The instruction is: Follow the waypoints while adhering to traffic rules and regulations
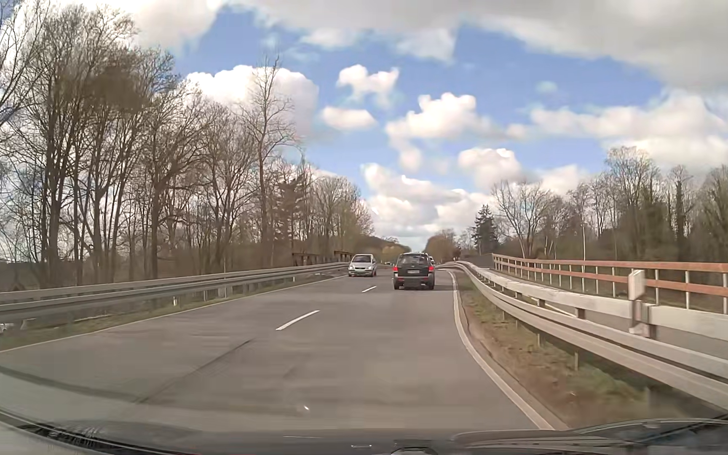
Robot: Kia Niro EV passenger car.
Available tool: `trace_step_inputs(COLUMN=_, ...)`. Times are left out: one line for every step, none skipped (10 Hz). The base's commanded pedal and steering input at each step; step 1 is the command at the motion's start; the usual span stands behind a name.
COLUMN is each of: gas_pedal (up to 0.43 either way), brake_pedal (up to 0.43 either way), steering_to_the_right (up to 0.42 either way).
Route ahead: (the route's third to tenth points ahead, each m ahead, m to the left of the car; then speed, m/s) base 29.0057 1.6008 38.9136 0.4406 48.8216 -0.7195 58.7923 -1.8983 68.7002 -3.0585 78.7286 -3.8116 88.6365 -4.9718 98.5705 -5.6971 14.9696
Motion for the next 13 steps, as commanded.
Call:
trace_step_inputs(gas_pedal=0.169, brake_pedal=0.0, steering_to_the_right=0.02)
trace_step_inputs(gas_pedal=0.169, brake_pedal=0.0, steering_to_the_right=0.02)
trace_step_inputs(gas_pedal=0.169, brake_pedal=0.0, steering_to_the_right=0.02)
trace_step_inputs(gas_pedal=0.169, brake_pedal=0.0, steering_to_the_right=0.021)
trace_step_inputs(gas_pedal=0.169, brake_pedal=0.0, steering_to_the_right=0.021)
trace_step_inputs(gas_pedal=0.169, brake_pedal=0.0, steering_to_the_right=0.021)
trace_step_inputs(gas_pedal=0.189, brake_pedal=0.0, steering_to_the_right=0.021)
trace_step_inputs(gas_pedal=0.177, brake_pedal=0.0, steering_to_the_right=0.022)
trace_step_inputs(gas_pedal=0.169, brake_pedal=0.0, steering_to_the_right=0.022)
trace_step_inputs(gas_pedal=0.169, brake_pedal=0.0, steering_to_the_right=0.021)
trace_step_inputs(gas_pedal=0.169, brake_pedal=0.0, steering_to_the_right=0.022)
trace_step_inputs(gas_pedal=0.169, brake_pedal=0.0, steering_to_the_right=0.024)
trace_step_inputs(gas_pedal=0.169, brake_pedal=0.0, steering_to_the_right=0.024)
